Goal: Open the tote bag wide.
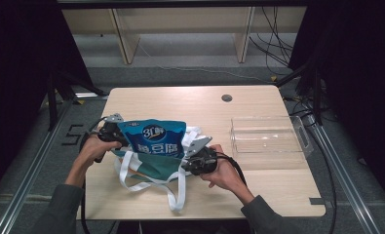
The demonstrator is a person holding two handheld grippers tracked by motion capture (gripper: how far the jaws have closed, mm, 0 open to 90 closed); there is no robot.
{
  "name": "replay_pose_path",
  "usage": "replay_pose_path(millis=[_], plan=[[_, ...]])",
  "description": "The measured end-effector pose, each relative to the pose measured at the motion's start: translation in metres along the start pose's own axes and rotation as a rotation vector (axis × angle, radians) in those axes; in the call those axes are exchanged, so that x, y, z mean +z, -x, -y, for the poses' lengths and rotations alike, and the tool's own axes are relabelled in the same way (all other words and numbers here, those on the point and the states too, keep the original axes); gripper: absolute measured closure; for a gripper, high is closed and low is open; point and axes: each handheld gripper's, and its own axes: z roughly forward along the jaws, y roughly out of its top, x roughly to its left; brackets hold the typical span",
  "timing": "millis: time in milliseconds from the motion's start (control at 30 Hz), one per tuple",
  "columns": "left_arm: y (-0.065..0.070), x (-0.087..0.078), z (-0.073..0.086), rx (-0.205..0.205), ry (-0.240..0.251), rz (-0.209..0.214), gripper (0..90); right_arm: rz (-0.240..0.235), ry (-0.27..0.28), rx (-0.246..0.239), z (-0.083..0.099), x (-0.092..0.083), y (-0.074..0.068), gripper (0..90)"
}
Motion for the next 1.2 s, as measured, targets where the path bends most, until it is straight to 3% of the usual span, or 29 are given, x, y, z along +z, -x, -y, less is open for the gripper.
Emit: replay_pose_path(millis=[33, 67, 233, 333, 400, 467, 600, 667, 733, 800, 833, 867, 900, 933, 1000, 1067, 1133, 1167, 1200], plan=[[-0.003, 0.0, 0.0, -0.022, 0.004, -0.01, 82.5, 0.002, 0.003, -0.029, 0.0, -0.003, -0.002, 82.8], [-0.007, 0.0, 0.0, -0.015, -0.006, -0.009, 85.8, -0.015, 0.0, -0.026, 0.0, -0.008, -0.006, 83.4], [-0.018, 0.012, -0.002, -0.073, -0.041, -0.048, 87.3, -0.14, 0.009, -0.089, 0.008, -0.02, -0.02, 84.2], [-0.022, 0.026, -0.002, -0.119, -0.093, -0.062, 87.3, -0.181, -0.018, -0.084, 0.018, -0.009, -0.037, 84.2], [-0.023, 0.033, -0.002, -0.123, -0.106, -0.069, 87.3, -0.174, -0.032, -0.082, 0.02, -0.004, -0.04, 84.2], [-0.023, 0.041, 0.0, -0.107, -0.136, -0.081, 87.2, -0.162, -0.1, -0.086, 0.027, 0.017, -0.043, 84.2], [-0.021, 0.044, 0.009, -0.138, -0.101, -0.074, 86.7, -0.158, -0.139, -0.083, 0.032, 0.032, -0.042, 84.3], [-0.019, 0.037, 0.01, -0.132, -0.063, -0.083, 84.5, -0.159, -0.141, -0.078, 0.031, 0.031, -0.042, 84.0], [-0.014, 0.024, 0.011, -0.145, -0.011, -0.092, 76.0, -0.163, -0.12, -0.053, 0.03, 0.025, -0.041, 81.4], [-0.008, 0.006, 0.011, -0.157, 0.035, -0.12, 64.0, -0.174, -0.079, -0.006, 0.029, 0.014, -0.037, 70.7], [-0.005, -0.001, 0.011, -0.142, 0.043, -0.132, 60.7, -0.156, -0.065, 0.004, 0.028, 0.007, -0.035, 62.2], [0.0, -0.012, 0.012, -0.126, 0.059, -0.162, 57.0, -0.157, -0.039, -0.01, 0.027, 0.002, -0.033, 58.6], [0.005, -0.022, 0.013, -0.129, 0.081, -0.181, 52.3, -0.162, -0.021, 0.024, 0.026, -0.008, -0.034, 55.6], [0.009, -0.036, 0.015, -0.124, 0.116, -0.173, 48.9, -0.154, 0.021, 0.032, 0.025, -0.016, -0.033, 52.7], [0.017, -0.056, 0.017, -0.13, 0.175, -0.207, 48.3, -0.153, 0.1, 0.049, 0.023, -0.039, -0.03, 50.3], [0.028, -0.069, 0.019, -0.12, 0.203, -0.155, 48.6, -0.114, 0.157, 0.063, 0.02, -0.059, -0.025, 48.4], [0.042, -0.076, 0.024, -0.102, 0.185, -0.132, 47.0, -0.034, 0.187, 0.105, 0.016, -0.077, -0.014, 48.3], [0.047, -0.078, 0.028, -0.07, 0.163, -0.124, 47.0, -0.034, 0.187, 0.105, 0.016, -0.077, -0.014, 48.3], [0.054, -0.078, 0.032, -0.074, 0.17, -0.113, 45.7, 0.01, 0.195, 0.124, 0.016, -0.075, -0.005, 47.5]])
